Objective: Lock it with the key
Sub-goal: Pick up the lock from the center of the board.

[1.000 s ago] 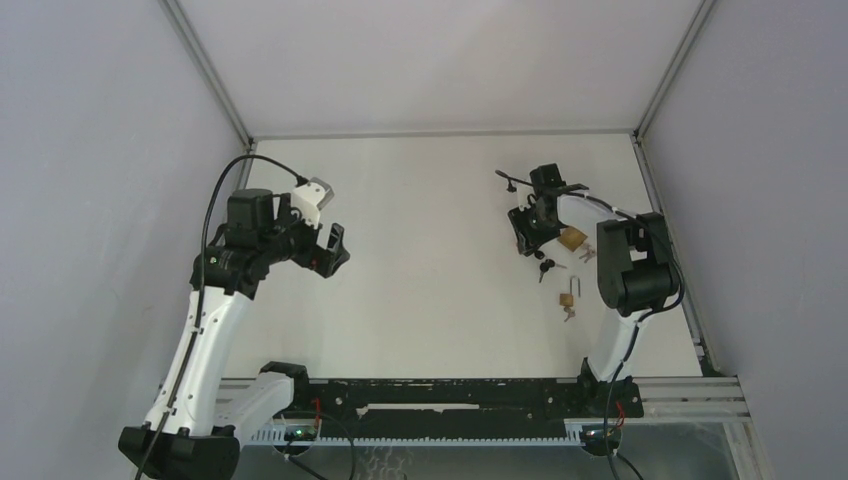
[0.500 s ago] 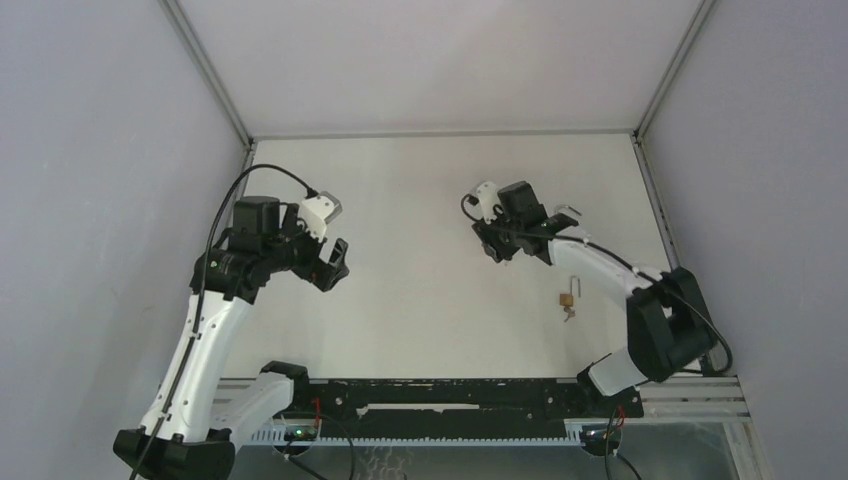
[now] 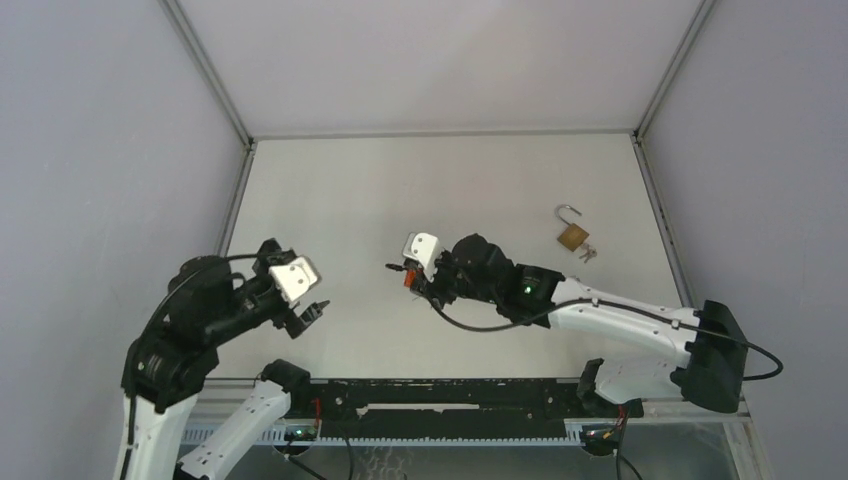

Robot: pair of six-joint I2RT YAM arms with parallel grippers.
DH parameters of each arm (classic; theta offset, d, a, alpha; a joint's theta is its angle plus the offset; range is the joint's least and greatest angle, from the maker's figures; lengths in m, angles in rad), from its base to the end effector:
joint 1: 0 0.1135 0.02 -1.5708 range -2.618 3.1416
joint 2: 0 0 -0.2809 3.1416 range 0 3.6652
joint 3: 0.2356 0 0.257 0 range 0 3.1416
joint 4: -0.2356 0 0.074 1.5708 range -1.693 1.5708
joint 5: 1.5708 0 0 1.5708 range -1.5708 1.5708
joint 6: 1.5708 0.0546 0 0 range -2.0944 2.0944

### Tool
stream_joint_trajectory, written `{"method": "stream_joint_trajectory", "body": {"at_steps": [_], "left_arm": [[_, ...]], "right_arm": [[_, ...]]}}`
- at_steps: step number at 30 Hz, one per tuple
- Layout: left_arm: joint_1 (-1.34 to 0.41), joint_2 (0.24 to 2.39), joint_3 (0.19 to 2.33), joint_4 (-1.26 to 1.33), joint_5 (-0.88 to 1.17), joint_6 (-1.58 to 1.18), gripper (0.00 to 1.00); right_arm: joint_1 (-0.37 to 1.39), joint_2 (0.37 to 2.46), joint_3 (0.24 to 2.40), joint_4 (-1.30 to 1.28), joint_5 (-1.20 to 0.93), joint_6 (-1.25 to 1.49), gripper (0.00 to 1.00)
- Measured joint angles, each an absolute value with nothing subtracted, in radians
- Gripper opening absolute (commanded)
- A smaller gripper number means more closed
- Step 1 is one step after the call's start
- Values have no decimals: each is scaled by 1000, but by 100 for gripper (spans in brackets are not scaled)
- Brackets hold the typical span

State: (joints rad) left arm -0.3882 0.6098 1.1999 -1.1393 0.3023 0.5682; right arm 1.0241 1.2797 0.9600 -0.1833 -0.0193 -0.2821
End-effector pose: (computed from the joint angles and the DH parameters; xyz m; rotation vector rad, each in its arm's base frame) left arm 0.0601 -0.0421 0.3974 1.1212 1.7751 -0.2120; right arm 0.1593 0.2638 0.2990 -1.2906 1.6671 0.4708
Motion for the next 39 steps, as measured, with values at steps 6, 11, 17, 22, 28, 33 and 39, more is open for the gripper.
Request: {"method": "stream_joint_trajectory", "body": {"at_steps": [6,11,17,22,28,33,39], "left_arm": [[-476,557,1201,-1015,360,556,91],[-559,576,1201,-992,404,559,92],[-692,580,1207,-991,365,561,88],[-774,625,1259,-986,290,579,75],[-865,675,1261,-982,255,547,52],[-929,719,1261,-966,207,517,46],[-946,728,1261,-959,175,492,43]], "right_arm": [[1168,1163,960,-148,36,-296,0],[1238,1100,960,-144,86,-324,0],[1284,1079,960,-130,113,-374,0],[1292,1079,960,-87,106,-408,0],[1311,1092,963,-53,108,-440,0],[1330,1121,971,-53,112,-461,0],[1335,1124,972,-52,115,-474,0]]}}
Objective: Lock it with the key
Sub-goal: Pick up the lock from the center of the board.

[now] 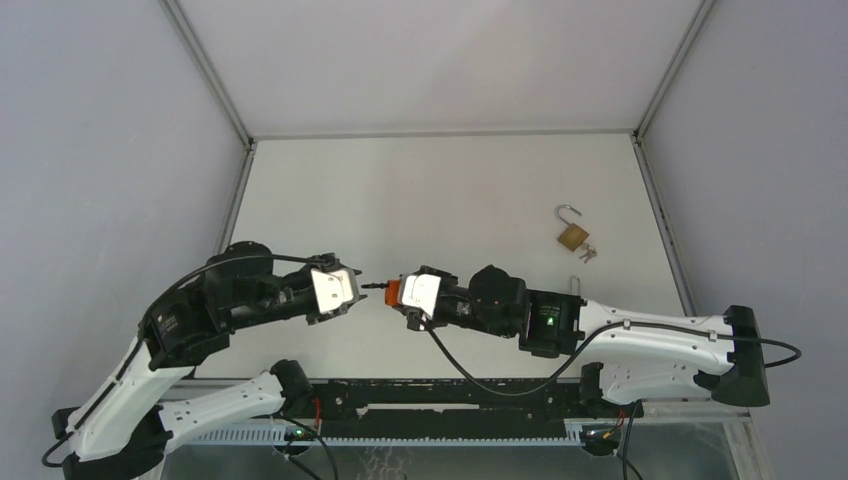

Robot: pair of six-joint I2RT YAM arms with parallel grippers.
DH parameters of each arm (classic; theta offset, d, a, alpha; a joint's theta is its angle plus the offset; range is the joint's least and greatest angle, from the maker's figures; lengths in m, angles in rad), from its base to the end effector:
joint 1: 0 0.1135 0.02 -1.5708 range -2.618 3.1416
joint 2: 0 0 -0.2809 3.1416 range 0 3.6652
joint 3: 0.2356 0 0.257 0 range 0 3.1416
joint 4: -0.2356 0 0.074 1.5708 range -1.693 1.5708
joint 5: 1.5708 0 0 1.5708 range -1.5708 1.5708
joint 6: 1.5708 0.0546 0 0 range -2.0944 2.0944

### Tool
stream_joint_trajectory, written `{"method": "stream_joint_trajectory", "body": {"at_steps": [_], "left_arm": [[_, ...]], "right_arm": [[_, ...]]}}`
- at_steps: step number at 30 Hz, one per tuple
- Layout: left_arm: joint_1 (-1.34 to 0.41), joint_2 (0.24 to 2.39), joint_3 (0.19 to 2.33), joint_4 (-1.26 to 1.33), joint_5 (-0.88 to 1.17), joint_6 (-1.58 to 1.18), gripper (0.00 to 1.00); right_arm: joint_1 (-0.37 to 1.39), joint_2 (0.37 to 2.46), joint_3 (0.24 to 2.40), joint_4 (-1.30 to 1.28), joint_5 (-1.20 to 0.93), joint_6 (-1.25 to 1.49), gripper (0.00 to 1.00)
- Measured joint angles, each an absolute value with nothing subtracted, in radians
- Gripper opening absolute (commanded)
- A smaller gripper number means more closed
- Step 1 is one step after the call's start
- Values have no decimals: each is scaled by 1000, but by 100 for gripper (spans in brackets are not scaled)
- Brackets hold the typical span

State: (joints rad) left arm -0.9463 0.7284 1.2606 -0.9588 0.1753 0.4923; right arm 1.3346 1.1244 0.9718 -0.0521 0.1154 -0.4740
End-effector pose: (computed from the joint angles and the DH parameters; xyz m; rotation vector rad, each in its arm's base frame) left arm 0.0575 -0.0961 0.4261 1.4153 1.4426 -0.4652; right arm 0.0717 0.2711 0.3621 -1.3637 1.1804 0.5169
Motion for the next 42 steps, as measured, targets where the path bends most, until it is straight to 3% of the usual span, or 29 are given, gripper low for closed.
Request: {"method": "stream_joint_trajectory", "body": {"at_steps": [10,17,21,23,25,27,32,33,35,36,40,42], "left_arm": [[-974,753,1257,-941,152,462,43],[-983,757,1251,-940,148,452,26],[-991,761,1251,-942,149,451,43],[-996,763,1250,-945,152,453,44],[-1001,764,1244,-945,153,449,28],[-1004,766,1239,-947,153,445,4],[-1006,765,1239,-942,147,428,0],[-1006,765,1239,-940,144,421,0],[-1006,762,1239,-934,137,405,0],[-1006,757,1239,-929,133,391,0],[-1006,739,1240,-904,117,347,0],[-1006,730,1242,-894,111,338,0]], "right_arm": [[1347,1124,972,-52,123,-491,0],[1349,1124,972,-48,125,-497,0],[1349,1124,974,-47,126,-498,0],[1349,1124,974,-47,126,-498,0],[1350,1124,974,-47,127,-501,0],[1350,1124,974,-47,128,-503,0],[1351,1124,975,-47,130,-511,0],[1351,1124,975,-46,130,-511,15],[1351,1124,975,-44,130,-511,92],[1350,1123,976,-43,128,-509,98],[1289,1088,976,-74,-11,-447,99],[1193,1052,977,-92,-184,-374,99]]}}
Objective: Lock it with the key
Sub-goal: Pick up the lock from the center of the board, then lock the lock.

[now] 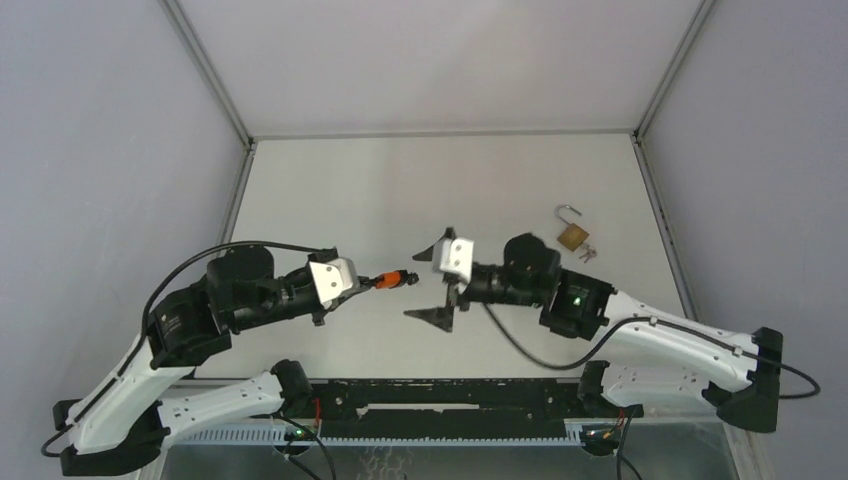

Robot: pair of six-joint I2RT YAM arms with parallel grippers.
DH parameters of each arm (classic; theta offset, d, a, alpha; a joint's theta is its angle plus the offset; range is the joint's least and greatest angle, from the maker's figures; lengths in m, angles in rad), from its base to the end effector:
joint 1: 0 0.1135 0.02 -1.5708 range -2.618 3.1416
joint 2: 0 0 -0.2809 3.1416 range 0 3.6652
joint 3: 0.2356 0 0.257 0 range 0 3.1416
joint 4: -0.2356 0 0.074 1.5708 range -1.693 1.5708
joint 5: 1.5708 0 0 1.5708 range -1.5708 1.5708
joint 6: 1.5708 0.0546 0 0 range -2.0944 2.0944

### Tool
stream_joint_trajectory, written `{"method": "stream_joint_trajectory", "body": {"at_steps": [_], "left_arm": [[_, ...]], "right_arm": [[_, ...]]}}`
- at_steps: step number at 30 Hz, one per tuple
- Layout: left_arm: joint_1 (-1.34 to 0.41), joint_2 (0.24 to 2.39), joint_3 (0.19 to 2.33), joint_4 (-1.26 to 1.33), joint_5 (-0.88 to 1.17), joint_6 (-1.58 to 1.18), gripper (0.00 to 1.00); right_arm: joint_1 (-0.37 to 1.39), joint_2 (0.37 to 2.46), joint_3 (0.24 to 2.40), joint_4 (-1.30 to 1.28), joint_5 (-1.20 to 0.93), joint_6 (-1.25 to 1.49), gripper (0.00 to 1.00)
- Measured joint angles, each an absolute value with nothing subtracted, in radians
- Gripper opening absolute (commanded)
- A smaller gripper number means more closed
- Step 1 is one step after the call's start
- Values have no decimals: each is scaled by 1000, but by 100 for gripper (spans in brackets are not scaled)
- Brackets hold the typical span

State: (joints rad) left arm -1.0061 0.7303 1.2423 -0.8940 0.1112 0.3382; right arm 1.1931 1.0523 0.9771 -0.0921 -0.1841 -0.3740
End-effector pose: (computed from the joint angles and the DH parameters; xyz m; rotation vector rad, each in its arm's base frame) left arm 0.0581 -0.1031 0.4278 1.2971 1.5098 -0.5453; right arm 0.0867 0.2457 0.3773 -1.3632 1.1703 0.7546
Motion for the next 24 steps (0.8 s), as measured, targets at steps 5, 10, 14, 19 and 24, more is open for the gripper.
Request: {"method": "stream_joint_trajectory", "body": {"at_steps": [5,10,14,19,24], "left_arm": [[-1006,693,1242,-880,135,321,0],[-1006,670,1242,-852,176,260,0],[-1006,669,1242,-841,215,205,0],[-1008,669,1242,-833,252,159,0],[-1005,667,1242,-816,277,133,0]], "right_arm": [[1006,1011,976,-19,-468,-141,99],[1048,1026,965,118,-570,-7,88],[1096,1052,961,178,-568,13,73],[1081,1068,927,273,-587,77,73],[1054,1069,878,321,-593,134,72]]}}
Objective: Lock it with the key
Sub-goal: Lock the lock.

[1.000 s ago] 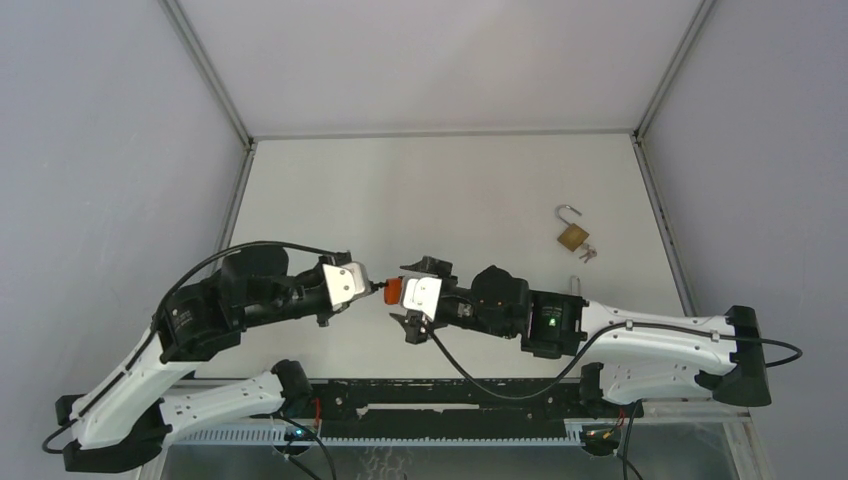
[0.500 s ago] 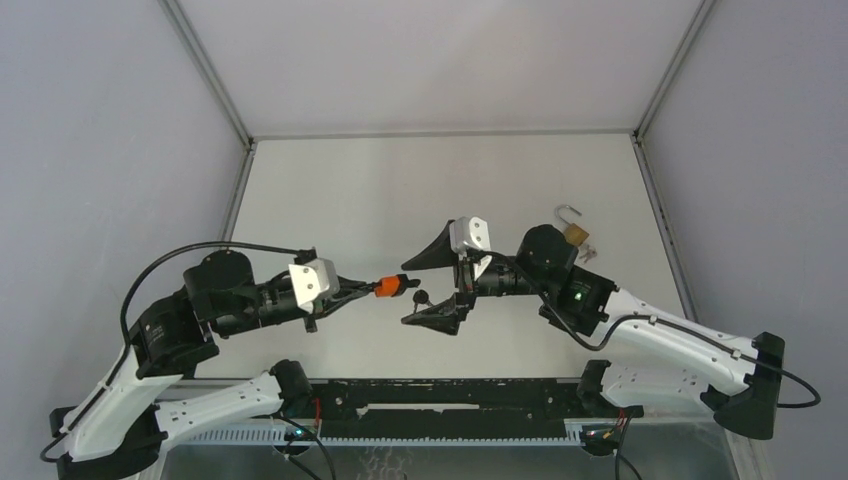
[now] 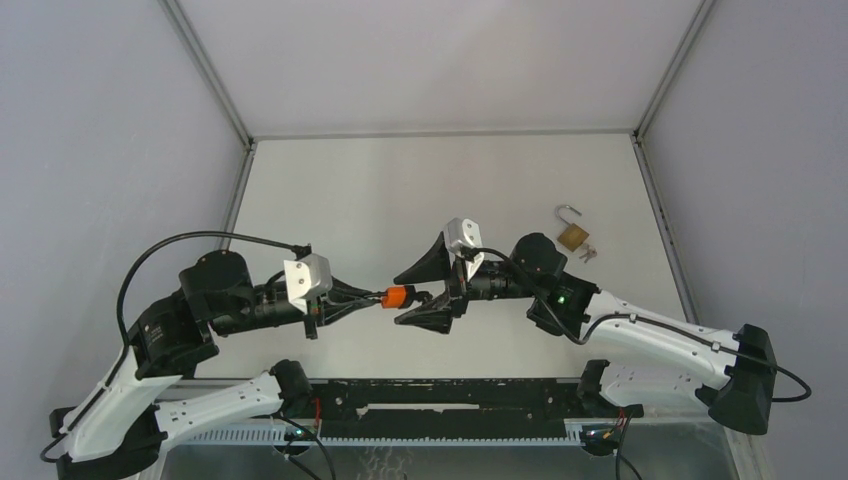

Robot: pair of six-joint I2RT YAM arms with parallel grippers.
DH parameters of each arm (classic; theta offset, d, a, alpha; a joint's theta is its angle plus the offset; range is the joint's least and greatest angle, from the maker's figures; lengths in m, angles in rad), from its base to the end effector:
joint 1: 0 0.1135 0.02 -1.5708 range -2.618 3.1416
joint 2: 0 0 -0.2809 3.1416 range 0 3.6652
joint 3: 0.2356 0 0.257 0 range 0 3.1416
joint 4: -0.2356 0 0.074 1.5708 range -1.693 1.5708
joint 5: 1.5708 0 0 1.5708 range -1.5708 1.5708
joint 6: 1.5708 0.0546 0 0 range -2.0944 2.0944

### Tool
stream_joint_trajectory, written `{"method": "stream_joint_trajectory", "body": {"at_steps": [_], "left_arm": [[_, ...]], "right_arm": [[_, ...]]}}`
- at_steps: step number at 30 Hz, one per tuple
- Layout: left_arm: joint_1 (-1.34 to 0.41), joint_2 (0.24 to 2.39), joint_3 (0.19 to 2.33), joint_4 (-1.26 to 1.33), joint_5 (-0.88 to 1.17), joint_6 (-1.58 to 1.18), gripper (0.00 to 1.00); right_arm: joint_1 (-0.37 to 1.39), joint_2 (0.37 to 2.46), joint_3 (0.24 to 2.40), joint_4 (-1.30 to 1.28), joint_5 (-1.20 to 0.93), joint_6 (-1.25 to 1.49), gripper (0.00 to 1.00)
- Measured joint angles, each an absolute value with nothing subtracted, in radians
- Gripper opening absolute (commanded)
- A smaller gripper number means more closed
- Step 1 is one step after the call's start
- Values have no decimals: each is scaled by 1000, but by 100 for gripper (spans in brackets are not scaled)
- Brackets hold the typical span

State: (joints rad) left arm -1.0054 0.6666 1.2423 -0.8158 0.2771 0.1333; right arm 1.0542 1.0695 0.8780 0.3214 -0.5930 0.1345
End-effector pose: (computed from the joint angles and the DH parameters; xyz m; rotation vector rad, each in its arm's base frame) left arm 0.0405 -0.0917 0.4435 1.1852 1.4706 -0.8596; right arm 0.1019 0.2412 0.3866 -1.1593 1.1379 1.3670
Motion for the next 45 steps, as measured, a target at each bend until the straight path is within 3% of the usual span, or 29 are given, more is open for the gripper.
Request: {"method": "stream_joint_trajectory", "body": {"at_steps": [5,12,13,14,15,16,22,23,25,26,28,38,45], "left_arm": [[-1005,667,1242,-803,294,128,0],[-1005,667,1242,-794,300,121,0],[-1005,667,1242,-794,300,120,0],[-1005,667,1242,-794,300,120,0],[-1005,667,1242,-794,301,120,0],[-1005,667,1242,-794,301,119,0],[-1002,661,1244,-794,309,96,3],[-1002,660,1244,-794,311,93,18],[-999,660,1242,-790,315,82,56],[-998,660,1240,-785,318,76,65],[-994,651,1235,-772,321,67,72],[-984,598,1200,-773,261,167,62],[-1017,621,1157,-772,238,213,58]], "right_arm": [[1042,1071,857,355,-603,175,53],[1034,1071,851,377,-613,201,54],[1033,1071,851,379,-614,204,48],[1032,1071,851,381,-615,207,33],[1032,1071,851,384,-616,210,11],[1031,1073,851,392,-619,213,0],[1028,1076,849,406,-639,231,0],[1027,1074,849,405,-637,230,0],[1027,1066,850,391,-632,223,0],[1028,1056,850,368,-626,212,0],[1026,1034,853,298,-605,179,0],[1113,958,1036,-189,-434,-94,0],[1169,990,1125,-283,-326,-179,0]]}}
